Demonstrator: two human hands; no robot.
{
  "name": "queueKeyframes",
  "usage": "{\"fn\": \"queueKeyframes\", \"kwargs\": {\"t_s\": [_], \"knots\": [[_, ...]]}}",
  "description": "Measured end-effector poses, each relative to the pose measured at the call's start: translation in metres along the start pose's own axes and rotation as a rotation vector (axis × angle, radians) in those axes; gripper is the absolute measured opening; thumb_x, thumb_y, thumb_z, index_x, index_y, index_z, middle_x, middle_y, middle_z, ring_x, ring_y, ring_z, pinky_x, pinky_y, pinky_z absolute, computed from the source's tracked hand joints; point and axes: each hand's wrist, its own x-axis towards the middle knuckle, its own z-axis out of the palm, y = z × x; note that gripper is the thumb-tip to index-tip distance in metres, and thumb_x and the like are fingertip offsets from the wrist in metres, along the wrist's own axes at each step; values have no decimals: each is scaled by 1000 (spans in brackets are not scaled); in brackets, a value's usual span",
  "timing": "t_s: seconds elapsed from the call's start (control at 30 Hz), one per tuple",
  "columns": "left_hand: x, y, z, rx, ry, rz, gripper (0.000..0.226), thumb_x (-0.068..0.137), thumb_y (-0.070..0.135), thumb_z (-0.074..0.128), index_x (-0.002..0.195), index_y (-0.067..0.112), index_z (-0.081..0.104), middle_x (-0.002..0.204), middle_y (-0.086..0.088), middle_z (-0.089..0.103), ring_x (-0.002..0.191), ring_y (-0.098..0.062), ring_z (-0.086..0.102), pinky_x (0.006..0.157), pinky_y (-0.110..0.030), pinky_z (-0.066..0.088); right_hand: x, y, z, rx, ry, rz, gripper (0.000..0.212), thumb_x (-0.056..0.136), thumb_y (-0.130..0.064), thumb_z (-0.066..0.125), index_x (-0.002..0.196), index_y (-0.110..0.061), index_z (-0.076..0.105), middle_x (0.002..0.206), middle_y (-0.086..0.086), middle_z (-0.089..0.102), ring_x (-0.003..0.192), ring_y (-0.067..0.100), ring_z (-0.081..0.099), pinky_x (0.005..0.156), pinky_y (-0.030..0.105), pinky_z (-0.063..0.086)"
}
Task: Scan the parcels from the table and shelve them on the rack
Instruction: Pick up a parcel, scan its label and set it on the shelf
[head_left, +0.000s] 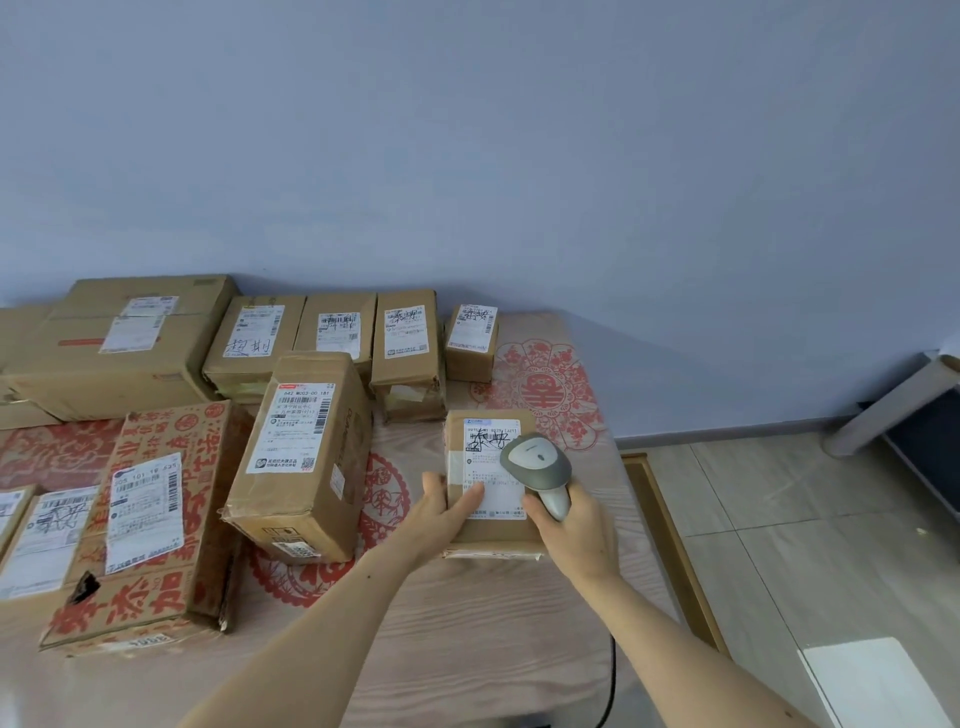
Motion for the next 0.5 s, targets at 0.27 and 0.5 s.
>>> {"fn": "queueKeyframes", "kwargs": {"t_s": [0.27, 0.5], "knots": [[-22, 24, -10, -129, 76, 140, 112, 74, 83, 44, 158, 35, -14, 150, 12, 34, 137, -17, 40, 118, -46, 31, -6, -37, -21, -81, 84, -89, 25, 86, -42, 74, 94, -20, 65, 73, -8, 65, 69, 17, 64, 52, 24, 39], [-18, 15, -18, -142, 188, 225, 108, 70, 96, 43, 151, 54, -14, 162, 6, 28, 147, -22, 30, 120, -56, 24, -17, -62, -31, -189, 147, -106, 29, 88, -47, 70, 93, -20, 63, 74, -6, 63, 65, 14, 57, 54, 24, 37]]}}
